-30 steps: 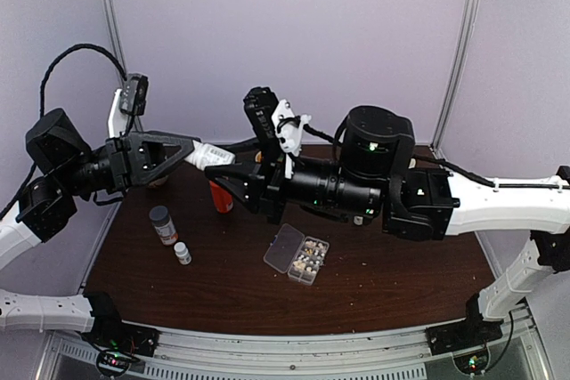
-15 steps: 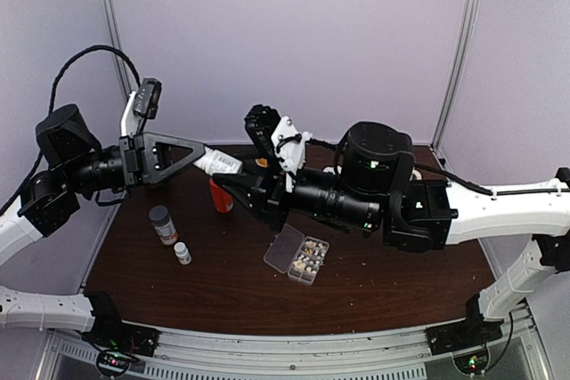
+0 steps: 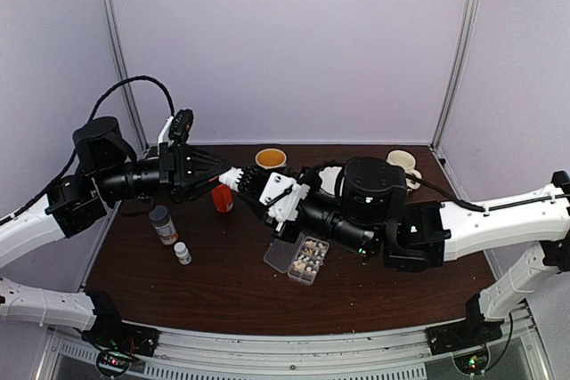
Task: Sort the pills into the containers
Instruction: Unscrew the lid of the pill bottle from the pill bottle.
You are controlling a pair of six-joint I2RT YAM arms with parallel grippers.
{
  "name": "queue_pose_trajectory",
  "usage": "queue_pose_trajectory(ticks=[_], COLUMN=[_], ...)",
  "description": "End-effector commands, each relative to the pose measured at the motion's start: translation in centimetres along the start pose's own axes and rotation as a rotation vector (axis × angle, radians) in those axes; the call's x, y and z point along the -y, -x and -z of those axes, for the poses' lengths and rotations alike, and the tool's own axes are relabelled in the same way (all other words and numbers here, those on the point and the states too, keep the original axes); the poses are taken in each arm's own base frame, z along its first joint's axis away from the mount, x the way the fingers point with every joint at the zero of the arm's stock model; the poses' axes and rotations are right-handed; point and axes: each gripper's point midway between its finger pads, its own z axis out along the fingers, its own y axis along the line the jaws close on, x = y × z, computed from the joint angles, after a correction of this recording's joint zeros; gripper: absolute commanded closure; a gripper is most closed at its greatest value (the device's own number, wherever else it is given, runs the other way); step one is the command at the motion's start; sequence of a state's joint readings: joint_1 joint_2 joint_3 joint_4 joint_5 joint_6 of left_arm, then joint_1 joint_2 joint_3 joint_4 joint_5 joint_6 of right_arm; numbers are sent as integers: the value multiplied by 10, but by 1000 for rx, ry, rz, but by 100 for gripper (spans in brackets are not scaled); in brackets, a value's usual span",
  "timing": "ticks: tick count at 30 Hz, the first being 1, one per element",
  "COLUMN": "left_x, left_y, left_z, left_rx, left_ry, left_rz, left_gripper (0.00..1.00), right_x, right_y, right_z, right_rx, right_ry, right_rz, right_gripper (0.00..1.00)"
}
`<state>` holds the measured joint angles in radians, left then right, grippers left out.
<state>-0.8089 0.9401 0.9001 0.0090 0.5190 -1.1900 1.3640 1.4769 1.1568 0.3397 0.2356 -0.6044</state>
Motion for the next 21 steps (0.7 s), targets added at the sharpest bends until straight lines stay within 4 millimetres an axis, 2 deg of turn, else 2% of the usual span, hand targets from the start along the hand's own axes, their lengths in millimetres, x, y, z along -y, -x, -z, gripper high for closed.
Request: queue_pose_trajectory(ticks=[1, 3, 5, 6, 11, 14, 16, 21], left_x=[36, 43, 57, 58, 55, 52, 43, 39], left_y=[18, 20, 18, 12, -7, -18, -23, -38], left_z=[12, 15, 19, 19, 20, 20, 22, 32], left_rx=[73, 83, 69, 36, -91, -120, -103, -98], left_ry=[-52, -65, -102, -98, -92, -138, -145, -182], left_rz=[-132, -205, -372, -448, -744, -861, -934, -1181], left_gripper=[34, 15, 6, 3, 2, 2, 2, 3], right_x=[8, 2, -2, -6, -19, -20, -22, -24], right_y=[13, 13, 13, 14, 17, 18, 21, 29], right_z=[13, 17, 21, 23, 36, 47, 52, 51], right_rx=[19, 26, 32, 35, 12, 11, 17, -17], right_ry=[18, 67, 124, 174, 329, 360, 388, 441], right_rz=[-91, -182, -307, -366, -640, -728, -776, -867], right_gripper=[96, 96, 97, 97, 99, 100, 100, 100])
